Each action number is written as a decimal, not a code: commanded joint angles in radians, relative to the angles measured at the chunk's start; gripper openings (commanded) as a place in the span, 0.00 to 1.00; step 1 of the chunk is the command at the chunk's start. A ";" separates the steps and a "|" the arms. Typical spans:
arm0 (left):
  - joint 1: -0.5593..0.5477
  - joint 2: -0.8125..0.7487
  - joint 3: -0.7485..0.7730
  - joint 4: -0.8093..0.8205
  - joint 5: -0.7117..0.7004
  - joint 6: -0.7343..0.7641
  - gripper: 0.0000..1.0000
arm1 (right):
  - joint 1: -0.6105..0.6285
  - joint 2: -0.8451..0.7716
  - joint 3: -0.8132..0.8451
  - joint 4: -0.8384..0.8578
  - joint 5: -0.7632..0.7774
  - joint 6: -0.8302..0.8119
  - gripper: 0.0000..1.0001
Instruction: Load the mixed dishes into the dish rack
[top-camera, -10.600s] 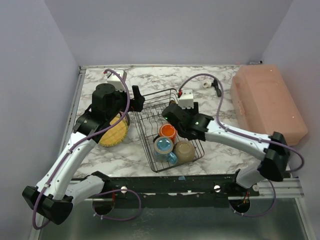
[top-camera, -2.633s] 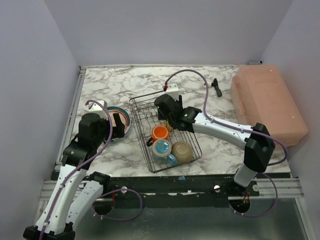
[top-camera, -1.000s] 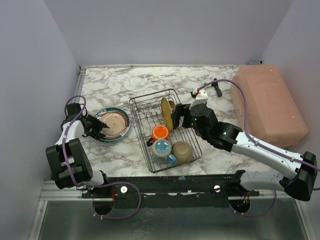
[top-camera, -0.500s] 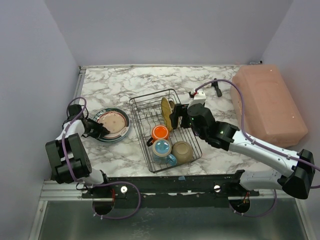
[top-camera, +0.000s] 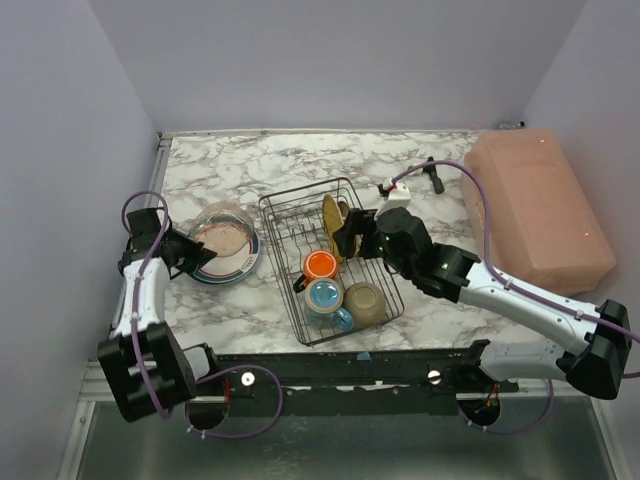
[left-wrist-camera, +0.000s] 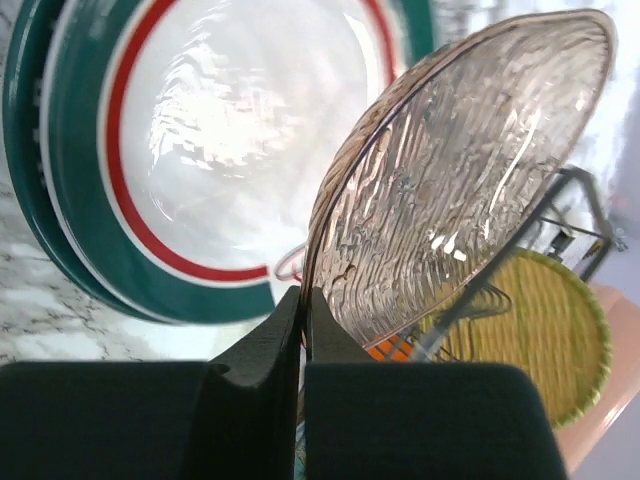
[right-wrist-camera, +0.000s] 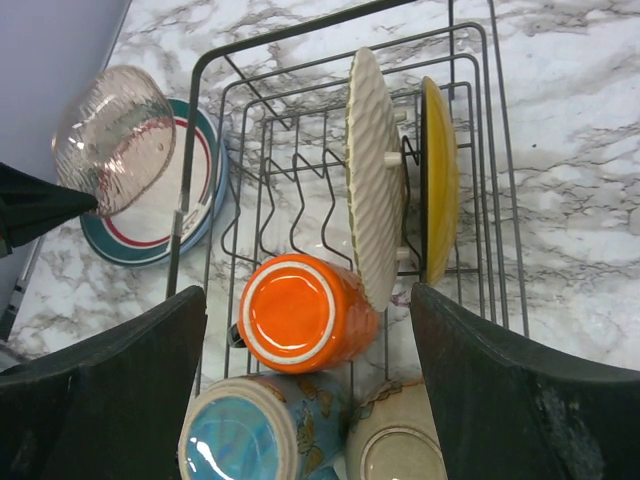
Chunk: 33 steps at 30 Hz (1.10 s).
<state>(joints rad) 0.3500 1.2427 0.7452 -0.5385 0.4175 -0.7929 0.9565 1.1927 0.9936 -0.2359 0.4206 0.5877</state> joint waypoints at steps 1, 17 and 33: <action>-0.032 -0.234 0.047 -0.073 -0.082 -0.023 0.00 | 0.008 0.012 0.003 0.049 -0.064 0.033 0.85; -0.401 -0.481 0.078 0.156 0.115 0.133 0.00 | 0.006 -0.123 -0.158 0.396 -0.255 0.100 0.85; -0.659 -0.442 0.151 0.071 0.125 0.326 0.00 | 0.008 -0.141 -0.205 0.481 -0.320 0.165 0.70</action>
<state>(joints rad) -0.2687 0.7994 0.8368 -0.4149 0.5560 -0.5568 0.9565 1.0279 0.7784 0.1825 0.1680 0.7334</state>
